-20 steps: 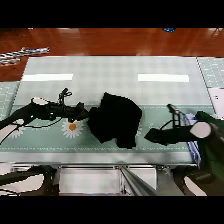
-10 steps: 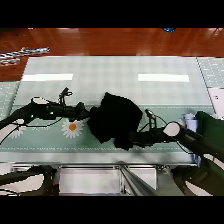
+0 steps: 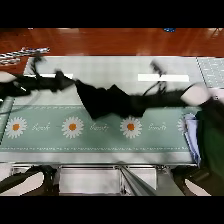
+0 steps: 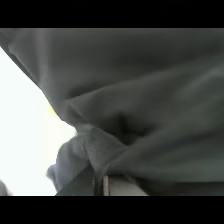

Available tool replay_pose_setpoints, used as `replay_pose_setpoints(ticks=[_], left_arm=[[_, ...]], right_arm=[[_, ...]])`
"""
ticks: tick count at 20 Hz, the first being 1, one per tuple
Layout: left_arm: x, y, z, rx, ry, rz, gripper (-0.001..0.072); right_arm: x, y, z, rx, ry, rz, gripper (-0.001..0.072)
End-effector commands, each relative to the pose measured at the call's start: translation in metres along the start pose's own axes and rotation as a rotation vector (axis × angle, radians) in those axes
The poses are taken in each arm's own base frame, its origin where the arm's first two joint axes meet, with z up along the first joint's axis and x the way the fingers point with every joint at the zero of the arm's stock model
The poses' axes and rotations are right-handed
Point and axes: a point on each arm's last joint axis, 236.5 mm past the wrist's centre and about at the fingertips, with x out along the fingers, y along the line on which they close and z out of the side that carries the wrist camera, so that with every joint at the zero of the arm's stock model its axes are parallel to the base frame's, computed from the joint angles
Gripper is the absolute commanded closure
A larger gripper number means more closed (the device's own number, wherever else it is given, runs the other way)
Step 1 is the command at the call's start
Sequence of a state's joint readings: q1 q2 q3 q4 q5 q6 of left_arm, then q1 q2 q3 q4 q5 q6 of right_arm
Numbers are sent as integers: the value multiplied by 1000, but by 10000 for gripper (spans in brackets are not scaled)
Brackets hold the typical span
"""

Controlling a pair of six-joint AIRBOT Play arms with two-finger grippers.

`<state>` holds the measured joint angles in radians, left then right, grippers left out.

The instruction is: Fold the shirts.

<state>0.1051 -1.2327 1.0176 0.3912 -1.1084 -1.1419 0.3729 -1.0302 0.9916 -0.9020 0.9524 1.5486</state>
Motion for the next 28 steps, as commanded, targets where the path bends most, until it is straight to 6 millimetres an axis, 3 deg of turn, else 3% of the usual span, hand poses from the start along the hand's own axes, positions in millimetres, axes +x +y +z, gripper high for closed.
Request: replay_pose_setpoints(ticks=[1, 4, 7, 9, 11, 15, 17, 19, 22, 25, 28], left_arm=[[-84, -124, 64, 281, -237, -95, 687], [-153, -224, 78, 534, -417, -130, 687], [-224, -299, 67, 737, -592, -115, 688], [-263, -335, 49, 845, -700, -77, 687], [-293, -359, 27, 929, -797, -17, 687], [-314, -390, -33, 1077, -888, 109, 687], [-315, -389, -54, 1105, -883, 173, 687], [-310, -381, -68, 1085, -827, 179, 687], [-288, -360, -71, 997, -703, 105, 687], [-247, -292, -54, 815, -521, 118, 687], [-195, -194, -25, 582, -368, 140, 687]], right_arm=[[-118, 30, 80, -192, -191, -132, 692], [-206, 84, 111, -348, -354, -173, 692], [-271, 119, 107, -433, -452, -196, 692], [-301, 132, 93, -465, -500, -200, 692], [-324, 133, 71, -486, -517, -230, 692], [-359, 130, 28, -464, -538, -274, 692], [-366, 125, 8, -448, -516, -286, 692], [-360, 114, -12, -405, -435, -305, 692], [-327, 90, -21, -340, -294, -326, 692], [-258, 56, -24, -266, -121, -303, 692], [-181, 8, -12, -229, -12, -315, 693]])
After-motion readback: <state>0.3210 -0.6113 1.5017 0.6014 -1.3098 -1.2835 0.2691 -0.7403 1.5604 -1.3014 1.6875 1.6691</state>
